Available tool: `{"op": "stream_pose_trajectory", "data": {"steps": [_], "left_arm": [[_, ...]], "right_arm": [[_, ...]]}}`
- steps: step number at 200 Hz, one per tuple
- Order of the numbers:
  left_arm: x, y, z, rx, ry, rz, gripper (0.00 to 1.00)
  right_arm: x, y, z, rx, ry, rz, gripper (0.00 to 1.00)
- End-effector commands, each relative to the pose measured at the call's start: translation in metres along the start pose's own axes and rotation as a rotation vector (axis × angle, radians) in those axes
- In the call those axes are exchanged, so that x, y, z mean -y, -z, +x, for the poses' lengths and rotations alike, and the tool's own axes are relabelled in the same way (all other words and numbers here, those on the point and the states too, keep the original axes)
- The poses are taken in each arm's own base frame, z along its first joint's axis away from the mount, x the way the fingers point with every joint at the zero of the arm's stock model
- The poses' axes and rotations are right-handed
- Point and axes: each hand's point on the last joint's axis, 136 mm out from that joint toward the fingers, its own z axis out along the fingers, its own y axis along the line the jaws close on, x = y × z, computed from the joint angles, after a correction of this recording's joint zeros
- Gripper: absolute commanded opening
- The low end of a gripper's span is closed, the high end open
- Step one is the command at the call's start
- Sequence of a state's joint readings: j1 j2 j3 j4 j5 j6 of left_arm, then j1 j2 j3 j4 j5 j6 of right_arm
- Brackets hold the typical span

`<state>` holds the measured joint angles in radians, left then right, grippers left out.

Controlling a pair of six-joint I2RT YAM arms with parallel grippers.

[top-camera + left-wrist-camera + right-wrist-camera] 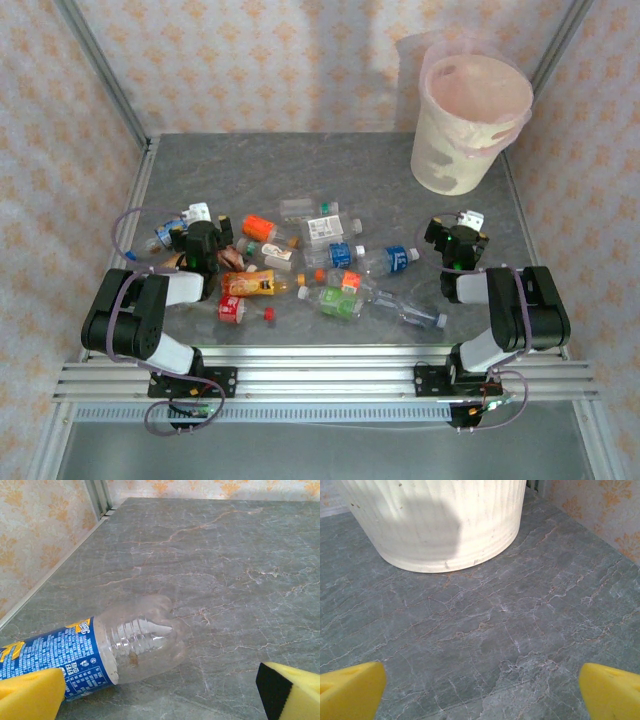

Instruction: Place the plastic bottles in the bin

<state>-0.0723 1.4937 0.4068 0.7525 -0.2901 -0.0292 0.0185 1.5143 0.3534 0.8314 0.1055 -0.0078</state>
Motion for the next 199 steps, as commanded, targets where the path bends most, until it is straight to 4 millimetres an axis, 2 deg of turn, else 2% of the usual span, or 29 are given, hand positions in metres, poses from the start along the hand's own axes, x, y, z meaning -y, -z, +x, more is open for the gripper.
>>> {"op": "stream_pose_trajectory", "data": {"steps": [1,63,88,124,150,178,199], "left_arm": [[-0.004,0.001,-0.006,0.027,0.028,-0.024,1.0],[-0.003,0.003,-0.01,0.024,0.029,-0.015,1.0],[-0.004,0.007,-0.016,0.033,0.026,-0.012,1.0],[-0.018,0.024,-0.041,0.047,0.052,-0.059,1.0],[-0.022,0.036,-0.066,0.071,0.063,-0.06,1.0],[-0.023,0.05,-0.093,0.1,0.094,-0.037,1.0],[-0.023,0.057,-0.103,0.098,0.123,-0.018,1.0]], "right_arm": [[0.002,-0.002,-0.014,0.04,-0.03,0.015,0.99],[0.002,-0.001,-0.016,0.045,-0.035,0.02,0.99],[0.003,0.007,-0.028,0.045,-0.033,0.023,0.99],[0.009,0.026,-0.05,-0.012,-0.099,0.067,0.99],[0.016,0.039,-0.072,-0.069,-0.223,0.137,0.99],[0.015,0.061,-0.131,-0.056,-0.334,0.172,0.99],[0.011,0.071,-0.168,-0.05,-0.395,0.18,0.99]]}}
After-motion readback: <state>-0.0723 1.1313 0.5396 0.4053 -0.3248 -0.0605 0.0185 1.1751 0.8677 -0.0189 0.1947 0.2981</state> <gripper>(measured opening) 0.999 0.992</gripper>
